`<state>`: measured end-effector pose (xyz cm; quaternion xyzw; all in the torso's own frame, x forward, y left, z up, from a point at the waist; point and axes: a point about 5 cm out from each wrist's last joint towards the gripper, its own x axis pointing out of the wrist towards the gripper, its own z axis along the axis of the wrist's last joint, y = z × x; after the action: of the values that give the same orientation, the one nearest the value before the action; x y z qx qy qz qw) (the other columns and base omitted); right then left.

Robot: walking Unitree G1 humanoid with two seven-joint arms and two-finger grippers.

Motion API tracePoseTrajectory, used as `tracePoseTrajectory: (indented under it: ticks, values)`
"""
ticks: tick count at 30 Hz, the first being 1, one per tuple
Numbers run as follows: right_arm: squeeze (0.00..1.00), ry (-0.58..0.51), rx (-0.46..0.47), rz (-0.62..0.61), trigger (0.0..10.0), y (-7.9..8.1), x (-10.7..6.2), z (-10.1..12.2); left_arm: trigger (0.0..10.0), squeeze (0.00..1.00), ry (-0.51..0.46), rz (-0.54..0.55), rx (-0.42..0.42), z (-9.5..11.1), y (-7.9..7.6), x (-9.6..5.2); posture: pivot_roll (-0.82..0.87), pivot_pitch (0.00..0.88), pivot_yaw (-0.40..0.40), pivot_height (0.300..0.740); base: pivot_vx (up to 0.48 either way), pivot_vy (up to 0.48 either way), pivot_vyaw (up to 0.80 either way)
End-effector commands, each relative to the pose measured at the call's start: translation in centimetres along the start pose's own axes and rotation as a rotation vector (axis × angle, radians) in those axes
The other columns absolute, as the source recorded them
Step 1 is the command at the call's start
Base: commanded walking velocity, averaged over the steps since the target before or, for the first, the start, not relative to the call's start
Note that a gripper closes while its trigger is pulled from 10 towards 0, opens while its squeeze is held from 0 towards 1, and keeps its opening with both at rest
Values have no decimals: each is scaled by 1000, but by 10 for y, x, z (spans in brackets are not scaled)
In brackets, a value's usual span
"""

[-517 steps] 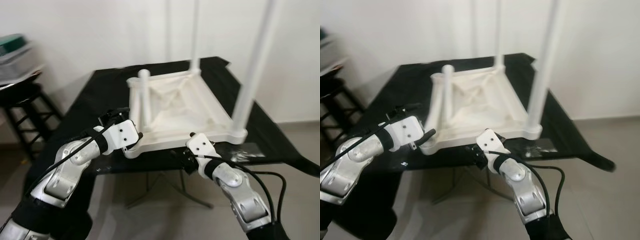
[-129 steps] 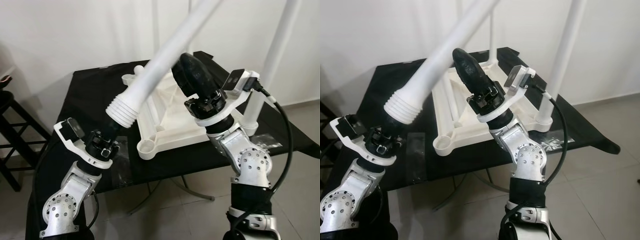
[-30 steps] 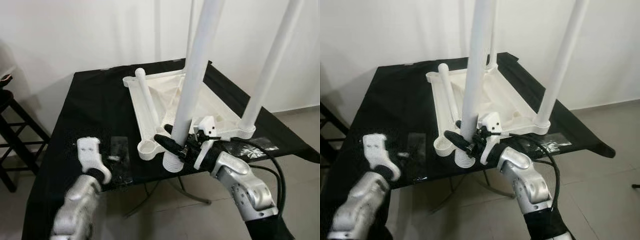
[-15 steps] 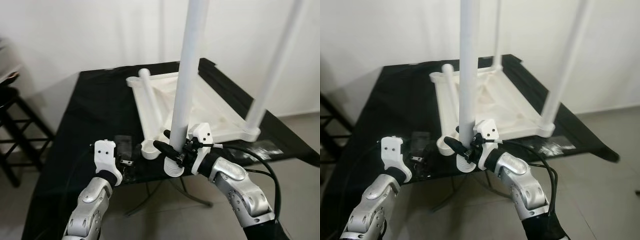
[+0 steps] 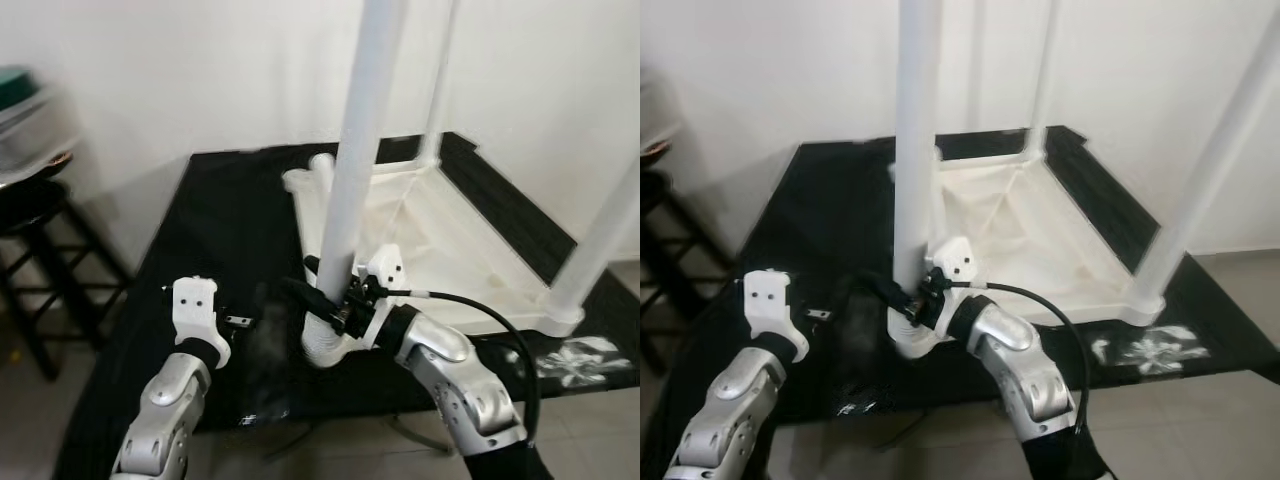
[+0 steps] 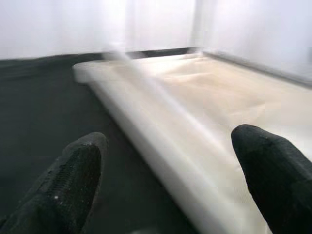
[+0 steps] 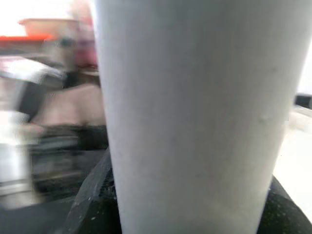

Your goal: Building children table

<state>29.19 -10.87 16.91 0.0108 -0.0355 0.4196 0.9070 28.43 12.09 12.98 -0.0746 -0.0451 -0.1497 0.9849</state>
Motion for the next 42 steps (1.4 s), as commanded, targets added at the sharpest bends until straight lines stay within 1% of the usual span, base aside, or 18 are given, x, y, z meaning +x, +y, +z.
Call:
tracePoseTrajectory:
  ticks: [1, 5, 7, 9, 10, 11, 12, 14, 15, 18, 24, 27, 29, 31, 32, 36, 39, 42]
  values:
    - [0, -44, -17, 74, 10000, 12, 10, 9, 10000, 0, 24, 54, 32, -3, 15, -5, -74, 0, 46, 740, 0, 0, 0]
    - [0, -41, -17, 94, 10000, 12, 8, 9, 10000, 0, 35, 55, 33, -5, 15, -5, -74, 0, 47, 740, 0, 0, 0]
    - [0, -33, -22, 163, 10000, 14, 4, 12, 10000, 0, 57, 56, 43, -9, 15, -6, -73, 0, 49, 740, 0, 0, 0]
    - [0, -33, -22, 163, 10000, 14, 4, 12, 10000, 0, 57, 56, 43, -9, 15, -6, -73, 0, 49, 740, 0, 0, 0]
    - [0, -28, -22, 213, 10000, 14, 0, 14, 10000, 0, 67, 54, 57, -10, 15, -7, -73, 0, 53, 740, 0, 0, 0]
    - [0, -28, -22, 213, 10000, 14, 0, 14, 10000, 0, 67, 54, 57, -10, 15, -7, -73, 0, 53, 740, 0, 0, 0]
    - [0, -16, -22, 270, 10000, 15, -5, 15, 10000, 0, 80, 46, 84, -12, 15, -8, -73, 0, 53, 740, 0, 0, 0]
    - [0, -16, -22, 270, 10000, 15, -5, 15, 10000, 0, 80, 46, 84, -12, 15, -8, -73, 0, 53, 740, 0, 0, 0]
    - [0, 23, -34, 346, 10000, 7, -11, 17, 10000, 0, 104, 48, 118, -14, 17, -11, -68, 0, 51, 740, 0, 480, 0]
    - [0, 61, -36, 365, 10000, 0, -12, 17, 10000, 0, 102, 51, 120, -15, 18, -14, -64, 0, 48, 740, 0, 447, 0]
    - [0, 81, -37, 448, 10000, -2, -14, 22, 10000, 0, 118, 34, 145, -16, 15, -19, -52, 0, 50, 740, 0, 0, -800]
    - [0, 79, -35, 461, 10000, -3, -15, 24, 10000, 0, 118, 30, 150, -16, 15, -20, -52, 0, 49, 740, 0, 0, -800]
    - [0, 97, -30, 542, 10000, -5, -19, 28, 10000, 0, 120, -9, 165, -17, 11, -21, -58, 0, 52, 740, 0, 0, -800]
    - [0, 97, -30, 542, 10000, -5, -19, 28, 10000, 0, 120, -9, 165, -17, 11, -21, -58, 0, 52, 740, 0, 0, -800]
    - [0, 113, -32, 580, 10000, -5, -22, 29, 10000, 0, 118, -27, 168, -17, 9, -22, -59, 0, 53, 740, 0, 0, -800]
    - [0, 133, -39, 641, 10000, -6, -24, 31, 10000, 0, 117, -44, 171, -17, 7, -23, -57, 0, 51, 740, 0, 0, -800]
    - [0, 135, -50, 654, 10000, -5, -20, 31, 10000, 0, 120, -45, 170, -18, 6, -24, -57, 0, 50, 740, 0, 0, -800]
    - [0, 119, -63, 666, 10000, 2, -13, 28, 10000, 0, 128, -33, 170, -18, 7, -26, -54, 0, 46, 740, 0, 0, 0]
